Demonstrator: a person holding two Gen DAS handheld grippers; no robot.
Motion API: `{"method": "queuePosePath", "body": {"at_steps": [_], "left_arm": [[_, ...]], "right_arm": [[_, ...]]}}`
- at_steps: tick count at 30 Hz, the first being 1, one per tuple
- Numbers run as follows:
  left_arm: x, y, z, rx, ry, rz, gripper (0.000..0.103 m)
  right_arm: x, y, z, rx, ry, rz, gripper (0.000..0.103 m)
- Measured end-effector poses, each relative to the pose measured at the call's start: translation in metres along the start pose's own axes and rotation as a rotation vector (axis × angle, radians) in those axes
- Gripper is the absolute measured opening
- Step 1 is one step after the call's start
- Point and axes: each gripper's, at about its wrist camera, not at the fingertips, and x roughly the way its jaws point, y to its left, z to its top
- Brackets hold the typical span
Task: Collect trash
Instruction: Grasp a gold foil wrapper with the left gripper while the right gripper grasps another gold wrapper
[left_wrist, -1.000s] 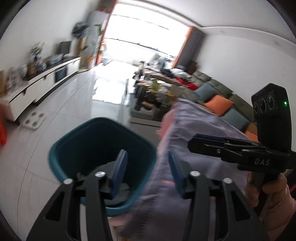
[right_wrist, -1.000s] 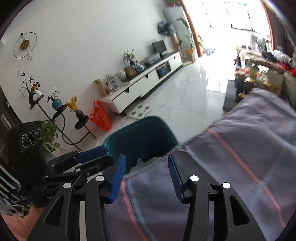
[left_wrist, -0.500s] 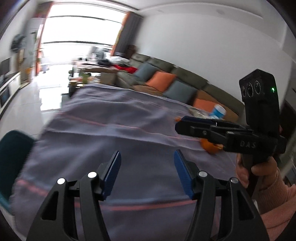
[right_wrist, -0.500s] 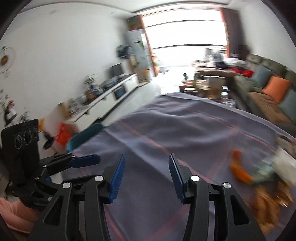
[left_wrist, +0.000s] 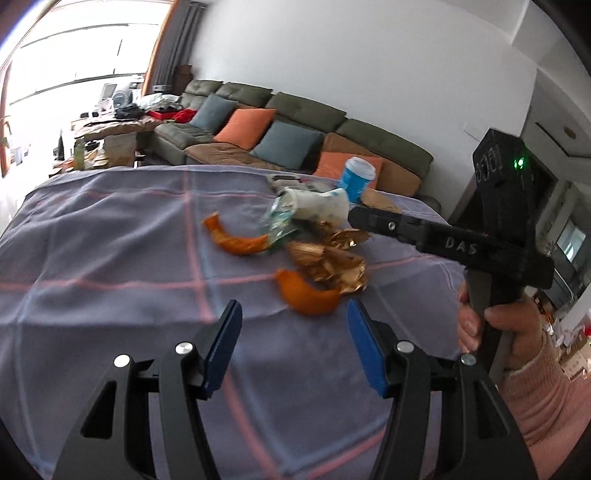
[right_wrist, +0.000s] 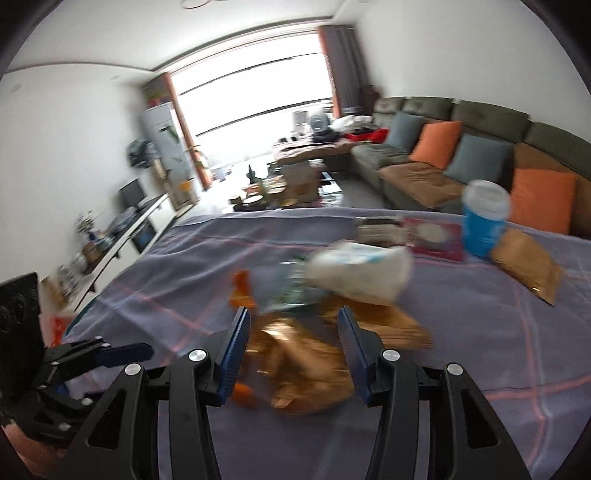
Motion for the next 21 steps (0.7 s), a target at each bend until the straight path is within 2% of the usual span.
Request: {"method": "queuePosePath", "body": {"at_steps": [7, 12, 18, 20, 21], "left_arm": [[0.032, -0.007, 0.021, -0.017, 0.044, -0.031, 0.058], [0.058, -0.009, 0.032, -0.031, 0.092, -0.033, 0.054], [0.08, -0.009, 0.036, -0.05, 0.152, -0.036, 0.039], [0.083, -0.006, 0.037, -0.065, 0.16, -0.051, 0.027], [0.085, -0.005, 0.037, -0.075, 0.165, -0.057, 0.025]], "right_arm": [[0.011, -0.037, -0.008, 0.035, 0.029, -0.058, 0.05], [0.019, -0.045, -0.007, 0.016, 0.054, -0.076, 0.05], [0.027, -0.043, -0.007, -0.027, 0.1, -0.107, 0.05], [0.029, -0.044, -0.008, -0.038, 0.116, -0.113, 0.049], [0.028, -0.044, -0.008, -0.043, 0.118, -0.115, 0.048]]}}
